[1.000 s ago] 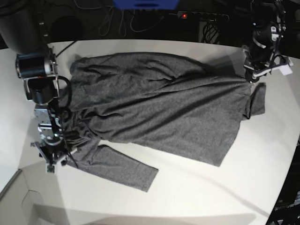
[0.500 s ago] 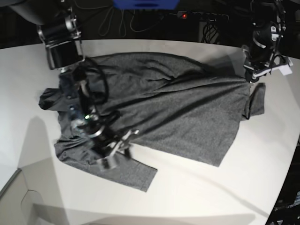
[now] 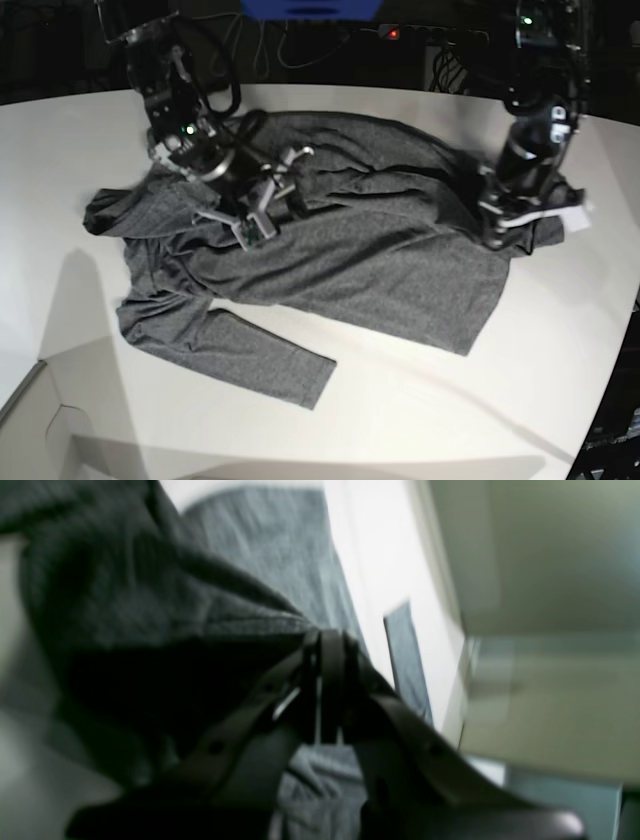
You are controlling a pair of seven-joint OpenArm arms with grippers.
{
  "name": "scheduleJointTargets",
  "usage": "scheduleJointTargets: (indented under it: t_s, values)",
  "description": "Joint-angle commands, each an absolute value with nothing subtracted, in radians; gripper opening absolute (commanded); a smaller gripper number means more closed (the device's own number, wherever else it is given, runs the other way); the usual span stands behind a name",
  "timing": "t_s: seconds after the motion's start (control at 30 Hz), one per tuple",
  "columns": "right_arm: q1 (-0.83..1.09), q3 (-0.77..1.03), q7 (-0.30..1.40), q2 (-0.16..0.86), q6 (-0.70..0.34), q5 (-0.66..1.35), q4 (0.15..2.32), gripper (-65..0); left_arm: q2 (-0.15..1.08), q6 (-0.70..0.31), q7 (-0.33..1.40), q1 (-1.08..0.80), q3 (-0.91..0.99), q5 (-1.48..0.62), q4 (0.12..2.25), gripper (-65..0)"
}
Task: Layout the t-shirt on the table in an organized manner, then fold the t-shirt properly
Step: 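Move the right gripper to the shirt's collar edge and grasp it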
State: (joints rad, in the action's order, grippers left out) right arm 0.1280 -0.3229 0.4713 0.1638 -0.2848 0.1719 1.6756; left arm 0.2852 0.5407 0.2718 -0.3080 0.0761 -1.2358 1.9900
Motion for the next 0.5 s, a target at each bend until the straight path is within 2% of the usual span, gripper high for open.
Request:
scheduleJointTargets:
  t_s: [0.0,0.17,0.33,0.47]
  values:
    - [0.128,-0.318,0.440,0.162,-0.285,0.180,1.713,-36.6,0.291,0.535,0.269,-0.271,0.054,-1.205,2.008,-64.8]
    - [0.196,-0.318,0.441,0.110,-0.285,0.180,1.750,-36.5,0.291,0.535,0.266,-0.202,-0.065,-1.109,2.003,-64.8]
    - [0.232,-0.312,0.443,0.077,-0.285,0.180,1.751,-31.9,0.294,0.535,0.266,-0.196,-0.062,-1.112,1.982,-64.8]
    - [0.240,-0.312,0.441,0.074,-0.285,0.180,1.748,-31.5,0.306,0.535,0.266,-0.228,-0.001,-1.138,1.991,-64.8]
